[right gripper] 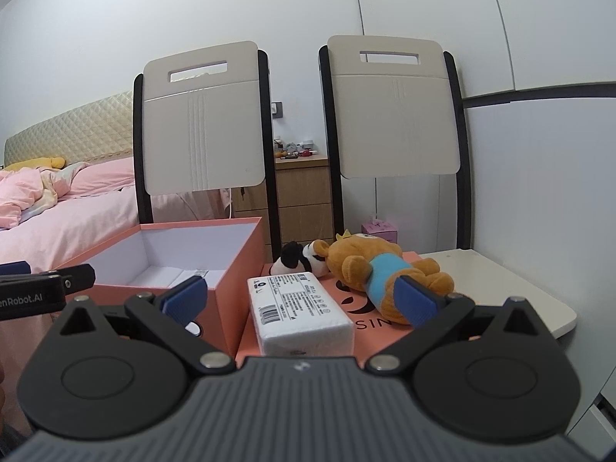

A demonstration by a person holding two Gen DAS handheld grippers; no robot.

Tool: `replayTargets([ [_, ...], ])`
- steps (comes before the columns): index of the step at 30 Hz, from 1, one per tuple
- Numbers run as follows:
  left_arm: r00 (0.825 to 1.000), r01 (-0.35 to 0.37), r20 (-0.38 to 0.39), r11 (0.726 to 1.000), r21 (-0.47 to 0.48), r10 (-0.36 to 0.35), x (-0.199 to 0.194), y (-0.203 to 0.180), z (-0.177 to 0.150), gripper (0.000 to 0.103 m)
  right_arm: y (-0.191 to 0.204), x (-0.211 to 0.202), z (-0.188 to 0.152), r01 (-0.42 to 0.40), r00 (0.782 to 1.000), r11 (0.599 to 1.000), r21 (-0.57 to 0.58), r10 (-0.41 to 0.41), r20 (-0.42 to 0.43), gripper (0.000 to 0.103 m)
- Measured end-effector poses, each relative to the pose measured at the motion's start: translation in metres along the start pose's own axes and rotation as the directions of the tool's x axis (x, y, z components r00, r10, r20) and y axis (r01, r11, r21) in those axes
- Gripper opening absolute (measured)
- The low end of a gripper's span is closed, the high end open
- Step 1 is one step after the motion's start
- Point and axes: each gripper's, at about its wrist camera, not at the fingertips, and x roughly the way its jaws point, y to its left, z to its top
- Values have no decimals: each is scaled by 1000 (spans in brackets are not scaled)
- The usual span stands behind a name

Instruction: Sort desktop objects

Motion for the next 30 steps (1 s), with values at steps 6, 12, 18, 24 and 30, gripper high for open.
replayTargets([
  [6, 1000, 4, 2, 1000, -10, -4, -5, 2, 0, 103, 3, 6, -2, 22, 1000, 1000, 3, -22, -18, 103],
  [12, 1000, 0, 0, 1000, -13, 0, -9, 3, 0, 103, 10, 7, -2, 20, 1000, 1000, -16, -20, -16, 103],
  [18, 1000, -2, -6, 1000, -1, 2, -5, -2, 1, 103, 5, 5, -2, 25, 1000, 1000, -3, -25, -14, 103],
  [24, 1000, -3, -9, 1000, 1, 3, -5, -3, 3, 103, 2, 3, -3, 25, 1000, 1000, 6, -25, -13, 103],
  [30, 1000, -6, -13, 1000, 1, 6, -3, -4, 4, 103, 2, 2, -4, 26, 1000, 1000, 4, -26, -12, 103],
])
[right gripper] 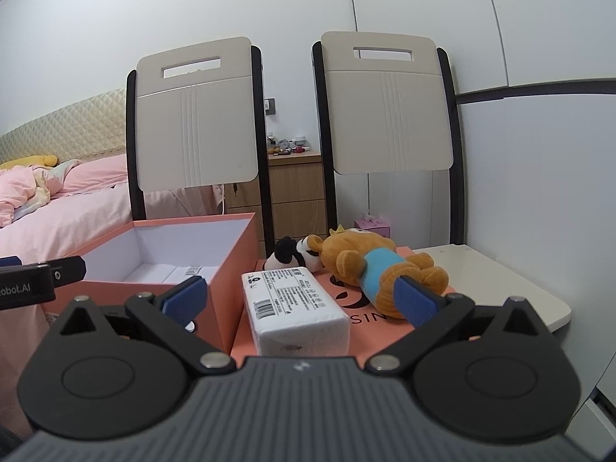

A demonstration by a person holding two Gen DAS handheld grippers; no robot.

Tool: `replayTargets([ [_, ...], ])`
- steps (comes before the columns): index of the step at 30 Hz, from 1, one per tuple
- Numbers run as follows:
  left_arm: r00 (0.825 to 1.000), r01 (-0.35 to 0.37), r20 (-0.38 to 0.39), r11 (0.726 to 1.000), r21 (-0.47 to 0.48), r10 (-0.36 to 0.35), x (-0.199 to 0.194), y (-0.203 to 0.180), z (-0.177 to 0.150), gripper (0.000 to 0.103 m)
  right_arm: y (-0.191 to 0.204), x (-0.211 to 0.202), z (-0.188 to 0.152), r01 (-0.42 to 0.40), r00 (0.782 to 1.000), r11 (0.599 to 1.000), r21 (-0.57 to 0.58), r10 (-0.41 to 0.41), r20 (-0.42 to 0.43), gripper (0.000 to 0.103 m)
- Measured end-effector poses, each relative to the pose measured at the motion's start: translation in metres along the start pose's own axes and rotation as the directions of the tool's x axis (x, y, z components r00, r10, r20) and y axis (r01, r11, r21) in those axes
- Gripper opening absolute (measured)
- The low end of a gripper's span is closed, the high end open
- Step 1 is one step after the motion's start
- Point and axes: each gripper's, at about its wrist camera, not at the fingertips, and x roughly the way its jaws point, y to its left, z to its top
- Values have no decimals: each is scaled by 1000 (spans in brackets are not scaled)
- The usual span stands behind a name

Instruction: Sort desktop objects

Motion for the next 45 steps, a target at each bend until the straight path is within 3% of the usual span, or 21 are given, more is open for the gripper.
replayTargets([
  [39, 1000, -18, -14, 1000, -14, 18, 12, 3, -1, 103, -2, -4, 0, 10, 1000, 1000, -21, -10, -2, 103],
  [45, 1000, 15, 20, 1000, -12, -15, 15, -2, -10, 103, -14, -15, -1, 10, 1000, 999, -33, -9, 20, 103],
])
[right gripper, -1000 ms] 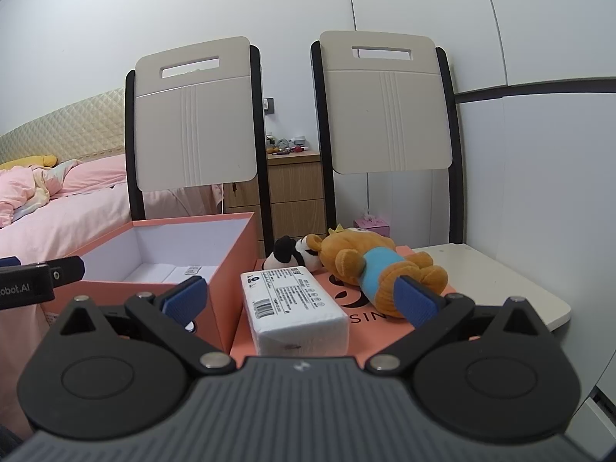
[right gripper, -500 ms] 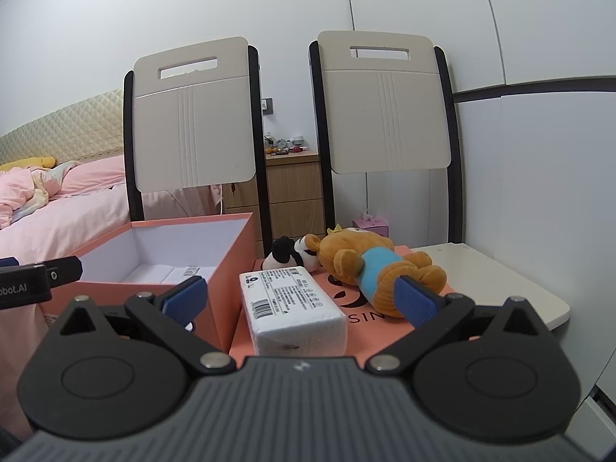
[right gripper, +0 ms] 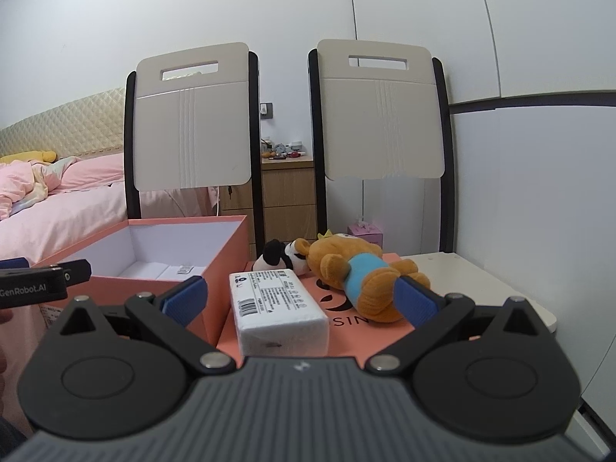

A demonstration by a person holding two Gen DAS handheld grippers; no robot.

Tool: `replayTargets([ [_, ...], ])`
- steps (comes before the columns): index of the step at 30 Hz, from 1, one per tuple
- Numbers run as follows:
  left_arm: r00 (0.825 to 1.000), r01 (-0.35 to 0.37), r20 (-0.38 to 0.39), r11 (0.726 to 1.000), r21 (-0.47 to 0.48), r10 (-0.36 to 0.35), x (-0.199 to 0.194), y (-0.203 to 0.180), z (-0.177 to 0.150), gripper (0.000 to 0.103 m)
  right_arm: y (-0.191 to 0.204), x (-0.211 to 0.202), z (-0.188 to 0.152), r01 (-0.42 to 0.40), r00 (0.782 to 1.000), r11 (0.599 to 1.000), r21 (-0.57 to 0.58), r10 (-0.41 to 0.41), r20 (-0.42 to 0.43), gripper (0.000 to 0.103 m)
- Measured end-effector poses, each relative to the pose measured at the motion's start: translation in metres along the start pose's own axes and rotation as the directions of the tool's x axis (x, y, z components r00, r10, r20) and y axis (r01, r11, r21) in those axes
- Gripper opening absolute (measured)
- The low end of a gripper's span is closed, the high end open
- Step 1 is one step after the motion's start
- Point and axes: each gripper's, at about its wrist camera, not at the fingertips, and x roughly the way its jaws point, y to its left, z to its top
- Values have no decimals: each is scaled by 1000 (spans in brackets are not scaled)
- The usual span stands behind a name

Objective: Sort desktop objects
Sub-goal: 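Reach the left gripper to the white package and close on it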

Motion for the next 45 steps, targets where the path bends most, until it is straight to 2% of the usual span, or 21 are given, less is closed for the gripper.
replayTargets([
  [2, 1000, 21, 22, 1000, 8, -21, -1, -5, -4, 103, -5, -2, -1, -12, 1000, 1000, 3, 12, 4, 103],
  [6, 992, 114, 51, 993, 38, -116, -4, -19, -14, 103, -16, -3, -6, -38, 999, 999, 5, 38, -2, 103],
  [8, 990, 123, 65, 992, 36, -125, -5, -26, -19, 103, -23, -3, -10, -49, 999, 999, 12, 49, -5, 103],
  [14, 985, 168, 39, 986, -10, -167, 5, -43, -32, 103, -49, -3, -19, -83, 997, 996, 45, 83, -2, 103],
  [18, 981, 176, 76, 984, 33, -178, 9, -69, -44, 103, -66, -4, -23, -95, 995, 993, 74, 94, 13, 103],
  [22, 969, 178, 133, 963, 203, -208, 10, -105, -56, 103, -84, -11, -23, -109, 993, 988, 108, 104, 47, 103],
  [26, 970, 189, 113, 963, 194, -214, 25, -133, -60, 103, -99, -20, -21, -124, 990, 983, 138, 113, 85, 103],
  [37, 986, 96, 115, 975, 199, -120, 59, -191, -76, 103, -121, -32, -22, -166, 984, 971, 171, 152, 91, 103],
  [45, 991, -31, 136, 981, 192, 5, 71, -207, -87, 103, -131, -34, -25, -156, 987, 975, 157, 149, 60, 103],
])
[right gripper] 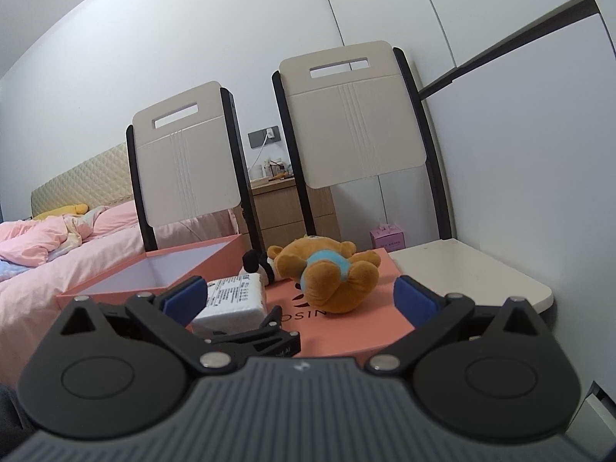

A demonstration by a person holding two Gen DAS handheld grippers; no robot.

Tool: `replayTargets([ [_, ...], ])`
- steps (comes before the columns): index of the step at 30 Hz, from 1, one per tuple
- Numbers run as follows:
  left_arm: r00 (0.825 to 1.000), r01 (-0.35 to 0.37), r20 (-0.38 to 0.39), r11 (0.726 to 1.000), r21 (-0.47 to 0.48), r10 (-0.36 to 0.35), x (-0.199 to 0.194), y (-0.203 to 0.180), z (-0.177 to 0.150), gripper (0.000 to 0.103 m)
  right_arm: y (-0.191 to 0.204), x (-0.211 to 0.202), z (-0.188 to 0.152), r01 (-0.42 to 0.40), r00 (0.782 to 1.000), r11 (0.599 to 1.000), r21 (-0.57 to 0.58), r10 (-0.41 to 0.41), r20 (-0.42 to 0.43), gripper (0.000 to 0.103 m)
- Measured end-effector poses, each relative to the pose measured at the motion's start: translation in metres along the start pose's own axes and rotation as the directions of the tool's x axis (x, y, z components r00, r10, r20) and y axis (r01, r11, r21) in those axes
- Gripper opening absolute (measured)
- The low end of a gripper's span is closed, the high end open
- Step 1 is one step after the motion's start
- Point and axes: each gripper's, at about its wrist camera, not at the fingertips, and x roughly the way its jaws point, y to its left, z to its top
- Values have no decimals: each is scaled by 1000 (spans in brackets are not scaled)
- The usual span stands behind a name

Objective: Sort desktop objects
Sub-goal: 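Reach the left gripper to the white package and close on it, then carry the white package into the open pink box and open the left gripper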

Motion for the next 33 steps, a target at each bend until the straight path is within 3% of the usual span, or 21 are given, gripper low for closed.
replayTargets([
  [7, 994, -101, -35, 995, -11, 100, 5, -8, -5, 103, 3, 0, -2, -2, 1000, 1000, -30, 2, -16, 103],
  [10, 993, -81, -92, 994, -66, 75, 17, -5, -3, 103, 3, 0, -3, -3, 1000, 1000, -29, 2, -19, 103],
  [13, 991, -93, -101, 995, -31, 89, 26, -5, 0, 103, 2, 0, -3, -5, 1000, 1000, -23, 4, -24, 103],
  [20, 995, -21, -100, 997, -72, 13, 25, 12, 14, 92, -4, -1, -2, 0, 1000, 1000, 9, 0, -19, 103],
  [33, 989, 142, 56, 984, -110, -136, 3, 88, 76, 90, 23, 17, -4, -36, 999, 999, -5, 36, -34, 103],
])
